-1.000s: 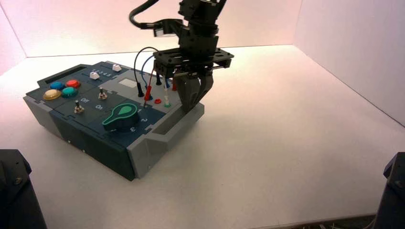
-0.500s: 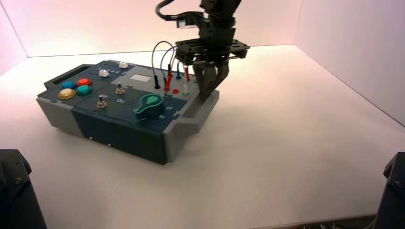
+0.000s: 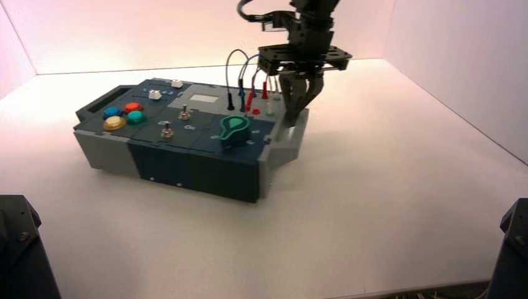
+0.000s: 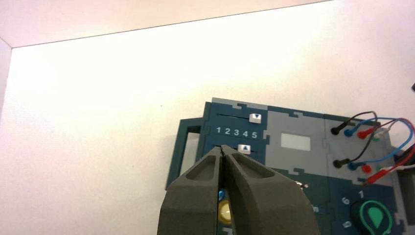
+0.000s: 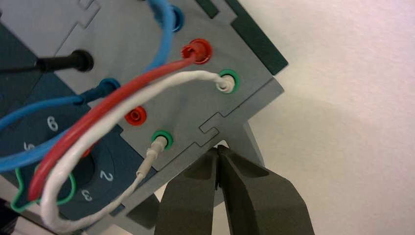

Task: Flip the bottom switch off with the right gripper.

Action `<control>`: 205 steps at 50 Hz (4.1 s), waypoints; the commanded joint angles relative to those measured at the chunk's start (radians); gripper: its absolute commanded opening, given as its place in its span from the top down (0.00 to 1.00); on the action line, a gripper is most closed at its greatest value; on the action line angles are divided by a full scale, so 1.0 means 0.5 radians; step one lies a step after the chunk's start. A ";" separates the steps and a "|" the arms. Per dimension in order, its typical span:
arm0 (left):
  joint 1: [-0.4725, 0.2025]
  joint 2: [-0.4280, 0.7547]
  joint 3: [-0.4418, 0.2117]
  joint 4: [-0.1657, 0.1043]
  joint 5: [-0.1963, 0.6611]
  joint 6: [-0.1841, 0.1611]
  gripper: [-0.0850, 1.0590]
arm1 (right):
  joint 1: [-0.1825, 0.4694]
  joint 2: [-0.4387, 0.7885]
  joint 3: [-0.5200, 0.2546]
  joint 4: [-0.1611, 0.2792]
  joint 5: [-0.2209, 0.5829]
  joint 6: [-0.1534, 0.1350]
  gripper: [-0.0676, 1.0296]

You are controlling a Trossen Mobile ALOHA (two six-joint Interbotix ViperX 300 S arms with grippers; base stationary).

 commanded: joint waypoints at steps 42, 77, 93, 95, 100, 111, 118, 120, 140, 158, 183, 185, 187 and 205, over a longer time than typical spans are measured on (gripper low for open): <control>0.006 0.040 -0.058 -0.028 -0.025 0.006 0.95 | -0.322 -0.439 0.046 -0.156 0.110 0.037 0.96; -0.442 0.518 -0.150 -0.055 0.046 0.006 0.95 | 0.233 -0.844 0.083 0.077 0.160 0.043 0.96; -0.466 1.062 -0.319 -0.046 0.052 0.037 0.95 | 0.252 -0.985 0.322 0.138 -0.009 0.040 0.96; -0.466 1.169 -0.365 -0.049 0.052 0.037 0.95 | 0.252 -1.022 0.359 0.141 -0.028 0.040 0.96; -0.466 1.319 -0.439 -0.049 0.049 0.037 0.95 | 0.255 -1.062 0.383 0.178 -0.034 0.037 0.96; -0.466 1.562 -0.565 -0.046 0.015 0.046 0.95 | 0.319 -1.043 0.377 0.215 -0.052 0.021 0.96; -0.469 1.706 -0.629 -0.037 0.018 0.052 0.95 | 0.347 -0.923 0.362 0.221 -0.071 0.015 0.96; -0.466 1.727 -0.635 -0.037 0.018 0.058 0.95 | 0.353 -0.893 0.362 0.221 -0.080 0.012 0.96; -0.466 1.862 -0.641 -0.012 0.031 0.080 0.95 | 0.454 -0.525 0.242 0.227 -0.117 -0.003 0.96; -0.466 1.859 -0.629 -0.012 0.040 0.095 0.95 | 0.592 -0.319 0.074 0.267 -0.064 -0.003 0.96; -0.466 1.865 -0.635 -0.015 0.040 0.095 0.95 | 0.623 -0.184 -0.012 0.307 -0.064 -0.006 0.96; -0.466 1.865 -0.632 -0.015 0.040 0.095 0.95 | 0.620 -0.172 -0.018 0.307 -0.064 -0.006 0.96; -0.466 1.868 -0.632 -0.015 0.040 0.095 0.95 | 0.620 -0.163 -0.025 0.307 -0.064 -0.006 0.96; -0.466 1.871 -0.632 -0.018 0.040 0.095 0.95 | 0.620 -0.104 -0.064 0.276 -0.067 -0.018 0.96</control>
